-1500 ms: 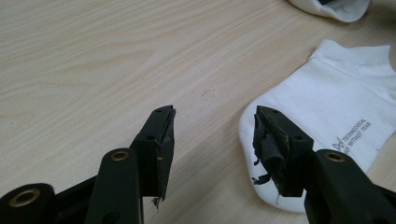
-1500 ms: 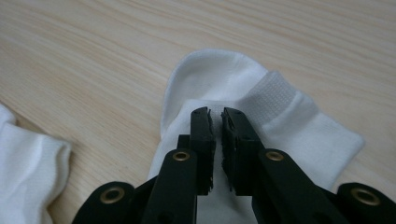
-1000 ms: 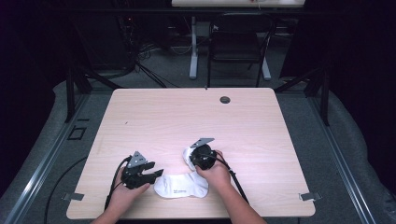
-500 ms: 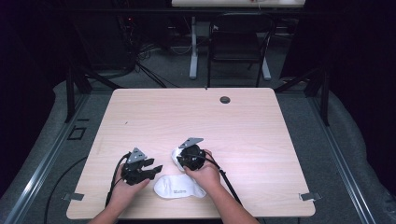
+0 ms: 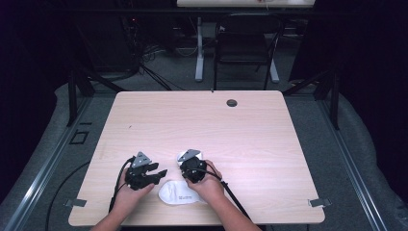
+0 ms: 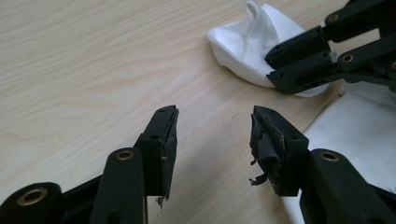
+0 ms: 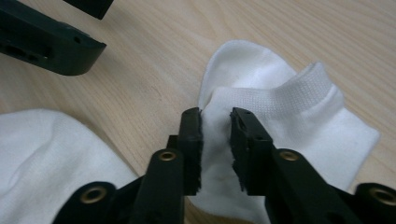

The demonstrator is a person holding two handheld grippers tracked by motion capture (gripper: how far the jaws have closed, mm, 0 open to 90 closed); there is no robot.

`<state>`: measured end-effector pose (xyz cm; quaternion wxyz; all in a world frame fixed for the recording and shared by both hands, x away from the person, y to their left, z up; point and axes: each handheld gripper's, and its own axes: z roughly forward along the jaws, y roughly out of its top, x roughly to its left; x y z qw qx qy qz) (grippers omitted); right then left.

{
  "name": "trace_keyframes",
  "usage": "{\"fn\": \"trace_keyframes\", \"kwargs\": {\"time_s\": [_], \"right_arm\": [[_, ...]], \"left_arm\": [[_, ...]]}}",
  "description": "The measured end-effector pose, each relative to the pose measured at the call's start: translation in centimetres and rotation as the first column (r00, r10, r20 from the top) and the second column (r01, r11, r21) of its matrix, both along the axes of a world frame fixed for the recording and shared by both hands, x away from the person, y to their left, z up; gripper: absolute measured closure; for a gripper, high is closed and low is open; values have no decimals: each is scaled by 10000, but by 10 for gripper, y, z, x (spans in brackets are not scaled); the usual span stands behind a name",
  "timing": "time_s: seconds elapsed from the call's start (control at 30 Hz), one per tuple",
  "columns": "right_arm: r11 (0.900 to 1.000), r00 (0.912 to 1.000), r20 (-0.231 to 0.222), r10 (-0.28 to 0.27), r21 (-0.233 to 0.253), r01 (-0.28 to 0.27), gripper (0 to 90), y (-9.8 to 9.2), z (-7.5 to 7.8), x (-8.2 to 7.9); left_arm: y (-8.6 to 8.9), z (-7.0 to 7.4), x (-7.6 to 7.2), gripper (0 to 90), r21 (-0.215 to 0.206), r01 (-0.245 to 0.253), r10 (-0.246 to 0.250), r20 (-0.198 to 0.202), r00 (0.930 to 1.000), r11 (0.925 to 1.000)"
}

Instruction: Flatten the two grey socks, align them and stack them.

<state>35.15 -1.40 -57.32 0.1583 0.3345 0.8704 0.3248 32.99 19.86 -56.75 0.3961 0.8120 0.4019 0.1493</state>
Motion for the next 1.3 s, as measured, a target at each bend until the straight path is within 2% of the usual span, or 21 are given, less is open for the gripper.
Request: {"fn": "trace_keyframes", "kwargs": {"time_s": [0.03, 0.07, 0.13, 0.23, 0.3, 0.33, 0.43, 0.5, 0.73, 0.93, 1.3], "right_arm": [[10000, 10000, 0, 0, 0, 0, 802, 0, 0, 0], [9999, 9999, -158, -2, 111, 4, 854, -2, 1, 0], [9997, 9995, -302, -10, 259, 18, 870, -3, 2, 0], [9981, 9986, -536, -48, 610, 81, 871, -6, 3, -1], [9977, 9983, -582, -21, 681, 61, 874, -7, 3, 0], [9950, 9983, -555, -171, 974, 224, 876, -9, 3, -1], [9936, 9975, -681, -192, 1101, 267, 877, -11, 6, -2], [9880, 9971, -725, -237, 1504, 344, 878, -13, 8, -2], [9862, 9980, -577, -276, 1616, 366, 879, -17, 14, -5], [9852, 9981, -559, -277, 1675, 367, 880, -21, 15, -5], [9854, 9989, -384, -253, 1673, 314, 880, -26, 16, -6]], "left_arm": [[-1, 1, 1, 511, 27, -25, 25, 22, 10000, 10000], [-4, 4, 4, 511, -14, -1, 1, 68, 10000, 10000], [-7, 8, 6, 520, -54, 30, -29, 261, 9997, 10000], [-11, 12, 9, 546, 81, 63, -66, 302, 9995, 9999], [-16, 15, 14, 600, 178, 51, -58, 398, 9992, 9998], [-20, 17, 18, 631, 152, -37, 32, 298, 9996, 9999], [-25, 18, 22, 738, 130, -15, 11, 258, 9997, 9999], [-35, 19, 27, 790, 133, 174, -178, 268, 9995, 9998], [-51, 12, 35, 873, 472, 345, -352, 133, 9993, 9983], [-54, 4, 40, 886, 629, 400, -392, -129, 9991, 9972], [-52, -8, 41, 895, 790, 327, -306, -281, 9991, 9963]]}}
